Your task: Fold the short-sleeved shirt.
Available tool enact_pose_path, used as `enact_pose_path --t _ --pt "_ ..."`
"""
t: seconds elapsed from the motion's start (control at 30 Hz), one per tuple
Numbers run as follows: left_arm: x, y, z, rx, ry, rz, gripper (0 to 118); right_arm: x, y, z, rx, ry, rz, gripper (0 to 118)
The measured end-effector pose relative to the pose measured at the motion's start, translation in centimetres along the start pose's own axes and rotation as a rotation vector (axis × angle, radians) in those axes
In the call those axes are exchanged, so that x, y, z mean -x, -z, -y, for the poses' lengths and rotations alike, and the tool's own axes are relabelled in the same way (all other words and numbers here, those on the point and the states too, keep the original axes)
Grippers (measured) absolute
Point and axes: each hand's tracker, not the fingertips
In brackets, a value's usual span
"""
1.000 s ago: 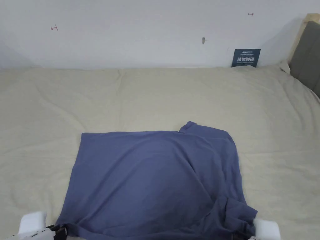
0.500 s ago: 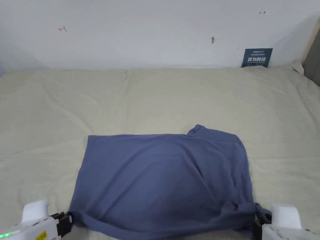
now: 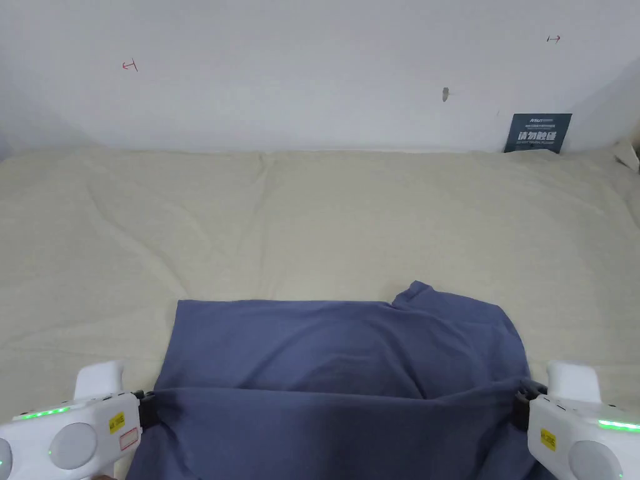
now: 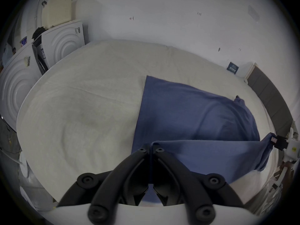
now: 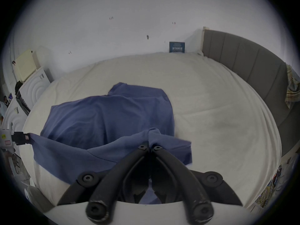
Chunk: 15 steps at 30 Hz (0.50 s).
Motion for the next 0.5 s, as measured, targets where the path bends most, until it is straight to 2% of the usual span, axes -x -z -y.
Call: enact_pose_path --t 0.1,0.23,0.37,0.4,0.43,0.47,0.5 --pt "-0.1 3.5 -0.5 0.060 0.018 -0.014 3 0.0 3.2 -0.3 0.081 0.033 0.004 0" --pt "-0.3 6.8 -0.2 0.139 0.033 -0.029 3 -0.9 7.0 0.6 0.182 0.134 0.014 0" --pt "-0.8 6.5 -0.4 0.130 0.028 -0.035 3 -1.0 7.7 1.1 0.195 0.150 0.019 3" --pt "-0.7 6.2 -0.6 0.130 0.027 -0.027 5 -0.8 7.2 0.8 0.190 0.140 0.025 11" --pt "-0.7 5.8 -0.7 0.128 0.022 -0.012 21 -0.5 6.8 0.5 0.189 0.122 0.030 35" --pt "-0.7 5.2 -0.8 0.127 0.003 0.002 45 -0.5 6.3 0.3 0.182 0.109 0.032 58" --pt "-0.8 4.3 -1.0 0.117 -0.019 0.020 70 -0.4 5.4 0.0 0.166 0.089 0.028 77"
